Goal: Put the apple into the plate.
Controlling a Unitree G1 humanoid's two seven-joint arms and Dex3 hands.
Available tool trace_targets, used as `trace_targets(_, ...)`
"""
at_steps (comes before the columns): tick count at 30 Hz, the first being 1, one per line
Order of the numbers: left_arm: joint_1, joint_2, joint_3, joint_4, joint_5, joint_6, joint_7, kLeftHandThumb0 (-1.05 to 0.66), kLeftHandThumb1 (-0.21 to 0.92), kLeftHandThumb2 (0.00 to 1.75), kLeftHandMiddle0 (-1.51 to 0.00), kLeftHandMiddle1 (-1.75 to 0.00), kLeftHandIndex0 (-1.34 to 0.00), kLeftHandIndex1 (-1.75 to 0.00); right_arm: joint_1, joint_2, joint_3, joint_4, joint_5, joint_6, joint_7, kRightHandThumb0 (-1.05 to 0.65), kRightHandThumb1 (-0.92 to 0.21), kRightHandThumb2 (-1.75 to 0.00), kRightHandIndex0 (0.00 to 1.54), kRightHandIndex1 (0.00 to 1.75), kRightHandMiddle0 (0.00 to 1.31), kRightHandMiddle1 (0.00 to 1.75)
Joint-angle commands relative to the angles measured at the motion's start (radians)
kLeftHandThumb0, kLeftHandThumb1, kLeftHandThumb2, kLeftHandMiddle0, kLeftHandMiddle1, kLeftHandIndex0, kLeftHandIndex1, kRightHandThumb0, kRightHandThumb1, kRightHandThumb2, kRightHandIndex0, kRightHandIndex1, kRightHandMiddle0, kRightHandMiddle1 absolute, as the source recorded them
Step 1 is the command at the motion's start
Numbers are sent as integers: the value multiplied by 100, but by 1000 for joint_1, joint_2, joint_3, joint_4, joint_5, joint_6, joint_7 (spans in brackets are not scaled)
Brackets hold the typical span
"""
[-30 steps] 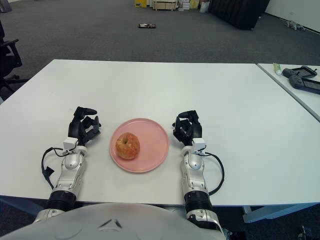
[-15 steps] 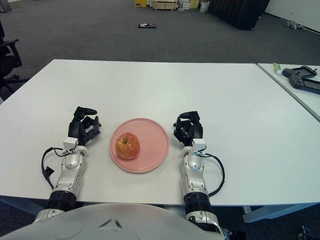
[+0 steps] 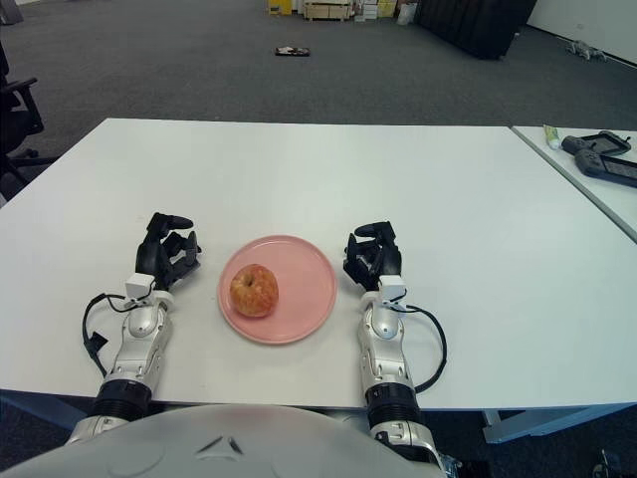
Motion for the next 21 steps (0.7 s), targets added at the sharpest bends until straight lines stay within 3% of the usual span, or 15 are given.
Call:
trace_targets(1, 20, 9, -2, 11, 11, 20, -9, -39, 65, 91, -61, -175, -36, -175, 31, 2, -4, 22, 13, 44, 6, -38, -72, -80, 51, 150, 31, 175)
trace_targets(21, 42, 14, -18, -50, 30, 103, -12, -39, 64, 92, -62, -174, -37, -175, 40, 12, -14, 2, 43, 42, 29, -37, -73, -80, 51, 152, 31, 175)
